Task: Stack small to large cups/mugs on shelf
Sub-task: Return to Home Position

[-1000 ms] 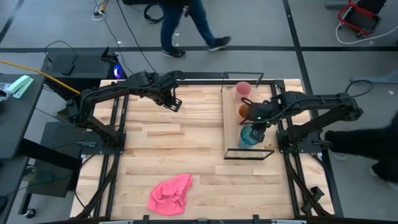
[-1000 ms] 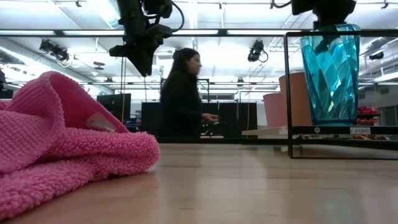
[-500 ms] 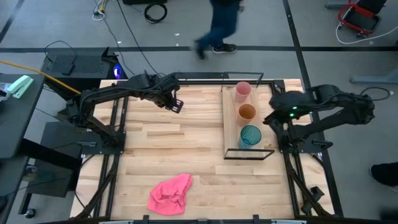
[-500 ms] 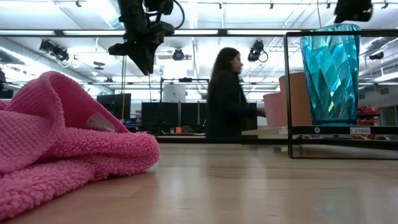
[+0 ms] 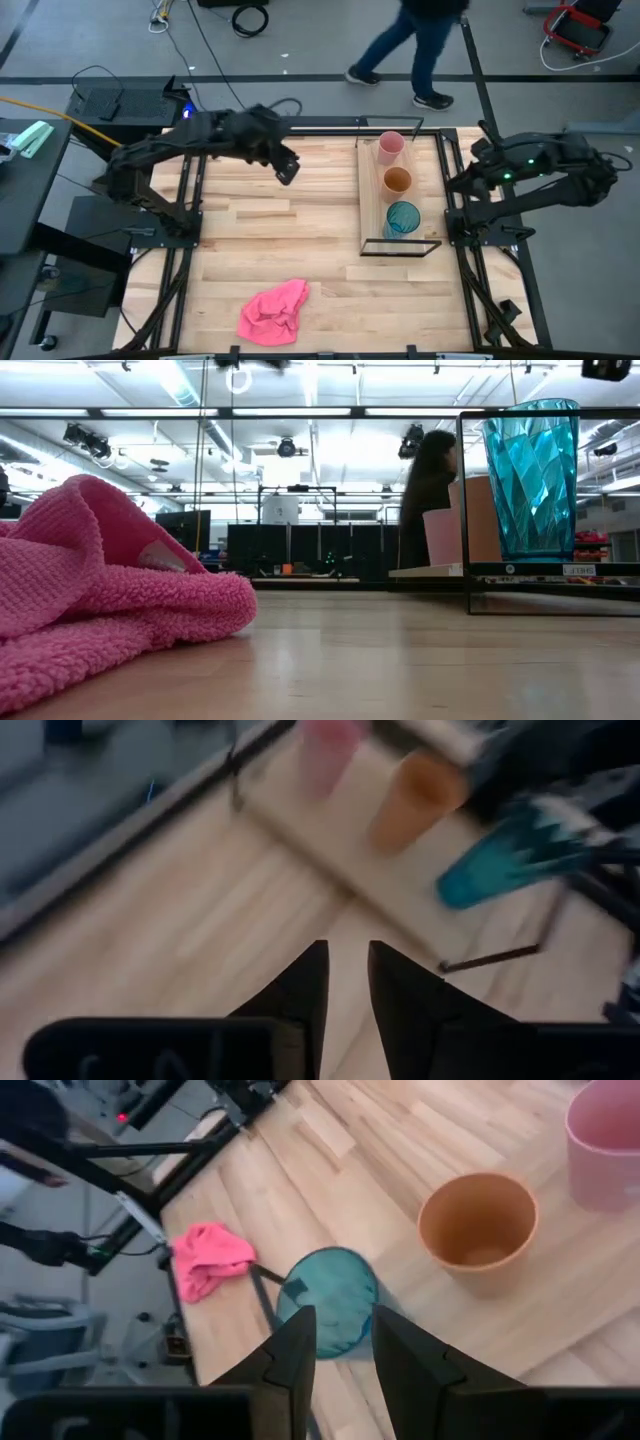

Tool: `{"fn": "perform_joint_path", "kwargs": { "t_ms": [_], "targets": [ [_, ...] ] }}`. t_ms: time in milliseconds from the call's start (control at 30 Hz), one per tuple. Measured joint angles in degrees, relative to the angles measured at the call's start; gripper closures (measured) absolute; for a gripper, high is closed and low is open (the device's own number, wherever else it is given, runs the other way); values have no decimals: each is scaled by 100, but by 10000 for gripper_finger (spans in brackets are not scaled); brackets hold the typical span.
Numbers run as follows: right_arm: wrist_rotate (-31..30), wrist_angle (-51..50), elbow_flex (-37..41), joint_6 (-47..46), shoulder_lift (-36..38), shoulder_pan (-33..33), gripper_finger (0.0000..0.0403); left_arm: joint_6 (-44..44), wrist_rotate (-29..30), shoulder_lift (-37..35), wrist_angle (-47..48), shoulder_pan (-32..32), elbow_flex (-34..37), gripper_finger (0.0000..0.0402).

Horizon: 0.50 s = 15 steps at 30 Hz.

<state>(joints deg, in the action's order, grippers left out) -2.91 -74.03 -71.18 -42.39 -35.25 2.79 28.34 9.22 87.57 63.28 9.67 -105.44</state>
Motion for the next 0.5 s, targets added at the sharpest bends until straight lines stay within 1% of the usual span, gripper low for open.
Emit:
{"fn": "perform_joint_path", "kwargs": {
  "t_ms": [100, 133, 200, 267, 333, 400, 500],
  "targets": [
    [147, -76, -104, -267, 156, 0, 295, -928, 7, 0, 210, -167, -795, 324],
    [147, -5, -139, -279, 213, 0, 295, -1067, 2, -4, 337, -226, -1045, 325],
    [143, 420, -172, -187, 342, 0, 295, -1083, 2, -17, 595, -368, -1467, 326],
    [145, 1110, -172, 65, 487, 0, 295, -1069, 92, -16, 688, -506, -1819, 324],
    [177, 1858, -176, 398, 620, 0, 295, -1006, 297, -95, 651, -679, -2028, 322],
    [332, 2516, -177, 702, 764, 0, 296, -1007, 446, -209, 516, -874, -2118, 319],
    [615, 3339, -181, 1039, 952, 2, 296, -965, 664, -439, 159, -1260, -1963, 316]
  ]
}}
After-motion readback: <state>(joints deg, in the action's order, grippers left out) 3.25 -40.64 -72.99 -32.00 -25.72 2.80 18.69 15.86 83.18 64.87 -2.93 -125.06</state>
